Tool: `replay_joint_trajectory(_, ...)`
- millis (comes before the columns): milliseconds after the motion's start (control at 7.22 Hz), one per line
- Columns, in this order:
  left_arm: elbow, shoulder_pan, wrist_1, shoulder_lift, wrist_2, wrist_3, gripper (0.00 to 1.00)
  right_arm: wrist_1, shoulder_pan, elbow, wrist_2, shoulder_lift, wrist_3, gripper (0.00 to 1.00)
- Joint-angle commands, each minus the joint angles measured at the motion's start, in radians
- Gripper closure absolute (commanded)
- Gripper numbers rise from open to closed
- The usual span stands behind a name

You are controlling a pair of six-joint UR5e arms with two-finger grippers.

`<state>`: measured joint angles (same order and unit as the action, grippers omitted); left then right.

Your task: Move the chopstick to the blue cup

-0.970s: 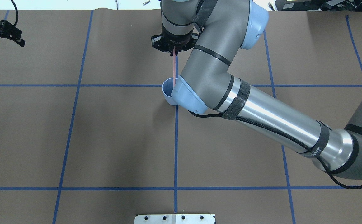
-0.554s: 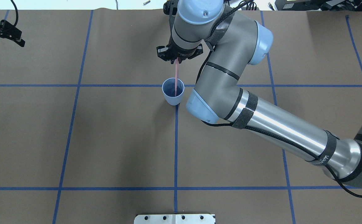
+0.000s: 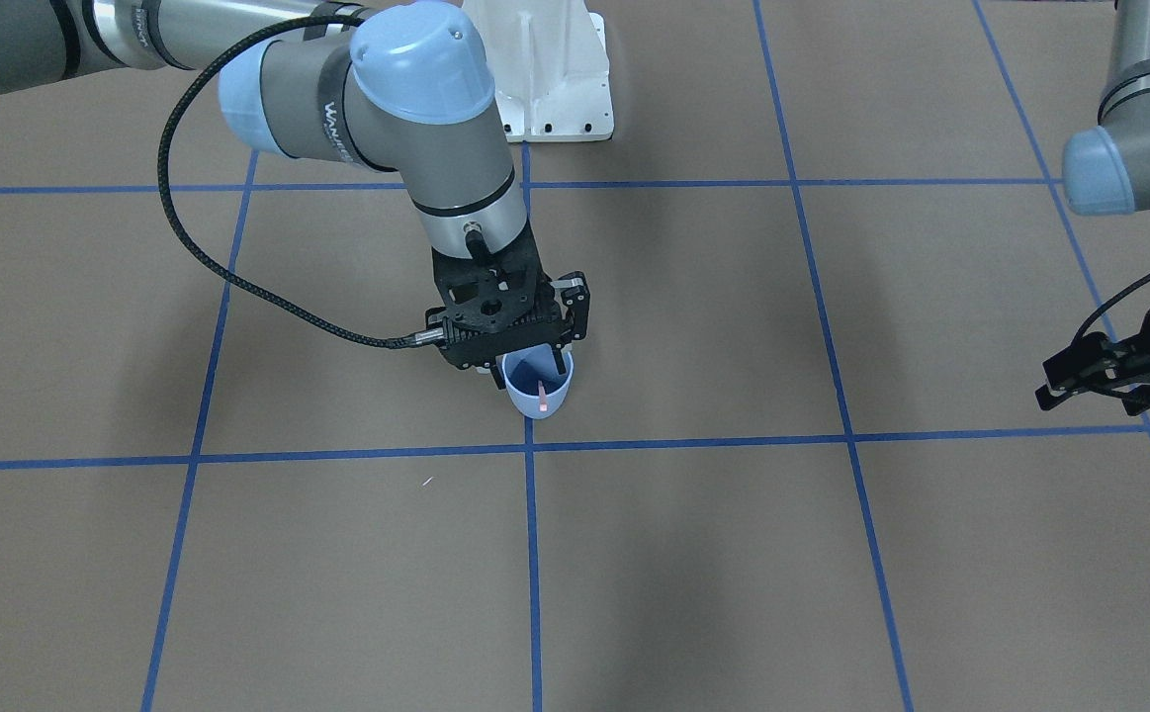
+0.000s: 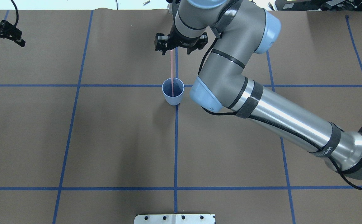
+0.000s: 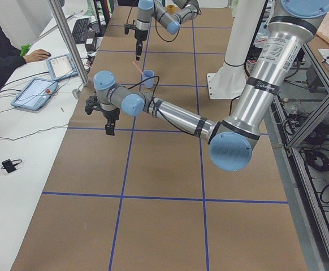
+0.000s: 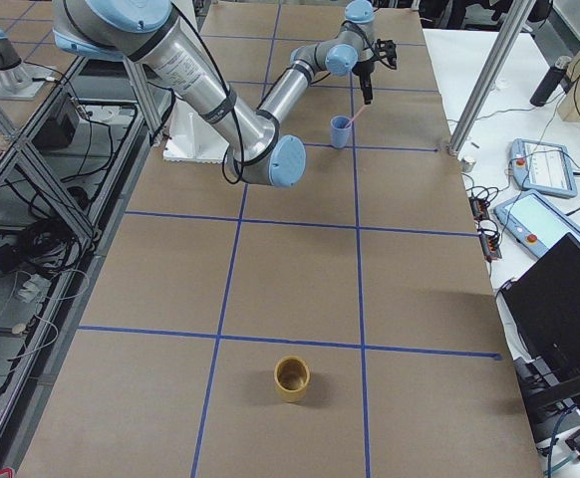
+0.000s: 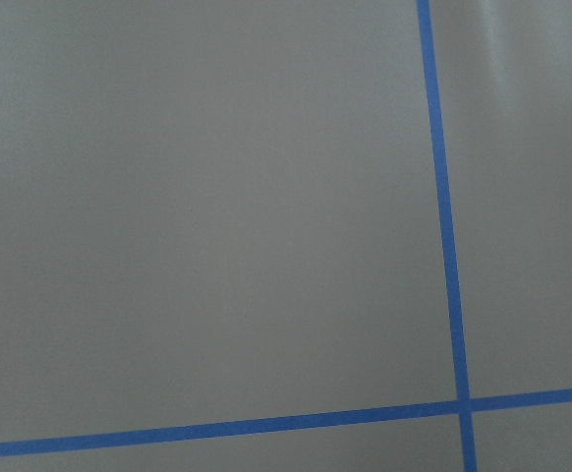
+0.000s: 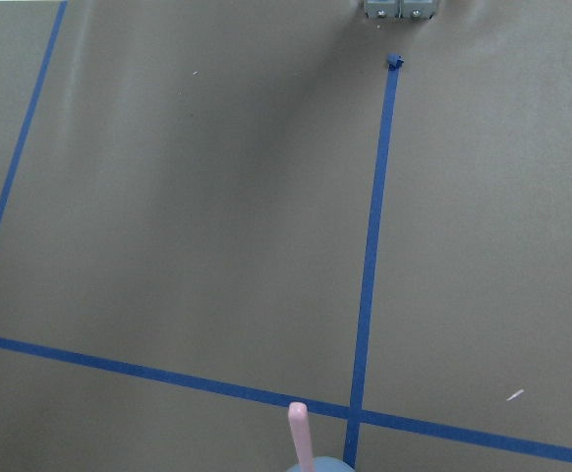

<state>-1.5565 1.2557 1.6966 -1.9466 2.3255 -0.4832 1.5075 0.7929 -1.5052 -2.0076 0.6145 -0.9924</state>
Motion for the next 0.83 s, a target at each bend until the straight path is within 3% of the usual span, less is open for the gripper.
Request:
replay_joint_trajectory(0,-0.004,0.002,0.000,0.000,0.000,-0.002,0.02,0.151,0.134,-0.094,-0.121,0.023,0.024,0.00)
replay_joint_trajectory(277,-0.001,0.008,0.008,0.028,-0.005,-0.005,0.02,0.175,0.303,-0.209,-0.256,0.252,0.286,0.00)
replay_joint_trajectory(416,-0.002,0.010,0.008,0.031,-0.005,-0.003,0.02,0.183,0.406,-0.205,-0.346,0.360,0.419,0.00)
replay_joint_trajectory(693,-0.014,0.025,0.011,0.053,-0.008,0.002,0.02,0.257,0.576,-0.187,-0.378,0.572,0.814,0.00)
